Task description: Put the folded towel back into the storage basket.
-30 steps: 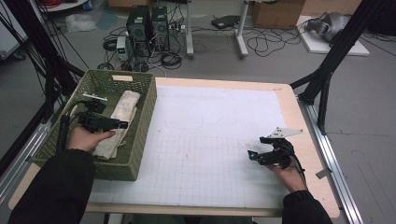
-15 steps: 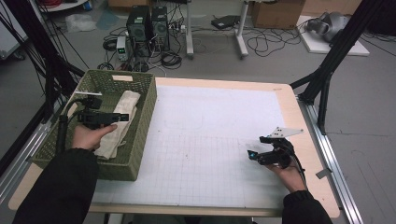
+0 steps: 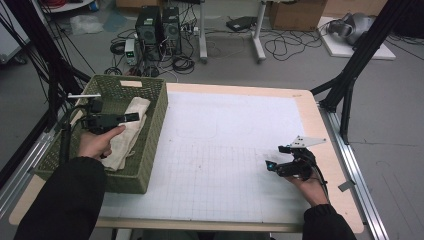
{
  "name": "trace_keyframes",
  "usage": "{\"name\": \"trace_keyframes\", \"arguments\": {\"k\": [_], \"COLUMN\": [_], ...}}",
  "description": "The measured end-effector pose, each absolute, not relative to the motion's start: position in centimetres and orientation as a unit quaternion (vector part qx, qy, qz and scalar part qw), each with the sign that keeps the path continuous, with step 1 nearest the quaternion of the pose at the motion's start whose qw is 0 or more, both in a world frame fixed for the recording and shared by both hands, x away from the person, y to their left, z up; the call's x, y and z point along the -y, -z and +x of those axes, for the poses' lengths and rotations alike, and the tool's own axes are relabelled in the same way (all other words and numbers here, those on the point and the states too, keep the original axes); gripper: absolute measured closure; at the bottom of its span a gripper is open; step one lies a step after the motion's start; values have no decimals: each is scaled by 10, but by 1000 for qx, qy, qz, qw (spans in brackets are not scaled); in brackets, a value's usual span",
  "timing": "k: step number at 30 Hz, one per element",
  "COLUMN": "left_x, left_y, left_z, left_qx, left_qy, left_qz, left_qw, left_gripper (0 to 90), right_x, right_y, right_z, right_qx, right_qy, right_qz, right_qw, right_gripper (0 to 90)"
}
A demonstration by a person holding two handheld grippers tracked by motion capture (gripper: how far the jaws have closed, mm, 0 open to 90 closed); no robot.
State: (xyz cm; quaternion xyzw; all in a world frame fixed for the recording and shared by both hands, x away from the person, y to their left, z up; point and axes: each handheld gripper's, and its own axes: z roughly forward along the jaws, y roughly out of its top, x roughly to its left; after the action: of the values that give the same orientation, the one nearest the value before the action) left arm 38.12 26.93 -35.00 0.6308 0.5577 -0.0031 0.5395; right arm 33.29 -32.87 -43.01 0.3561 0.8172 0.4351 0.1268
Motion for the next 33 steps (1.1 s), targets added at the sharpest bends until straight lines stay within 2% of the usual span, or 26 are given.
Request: {"name": "trace_keyframes", "arguments": {"k": [14, 33], "left_x": [-261, -229], "left_y": [345, 333], "left_z": [377, 374], "left_qx": [-536, -503], "left_qy": [26, 28], "left_qz": [614, 627], "left_qw": [579, 595], "left_gripper": [400, 397], "right_x": [330, 327], "right_y": [430, 428], "right_z": [333, 334], "right_qx": [-815, -816], "right_qy": [-437, -437], "right_qz": [359, 356], "right_qw": [127, 127], "right_gripper": [128, 127]}}
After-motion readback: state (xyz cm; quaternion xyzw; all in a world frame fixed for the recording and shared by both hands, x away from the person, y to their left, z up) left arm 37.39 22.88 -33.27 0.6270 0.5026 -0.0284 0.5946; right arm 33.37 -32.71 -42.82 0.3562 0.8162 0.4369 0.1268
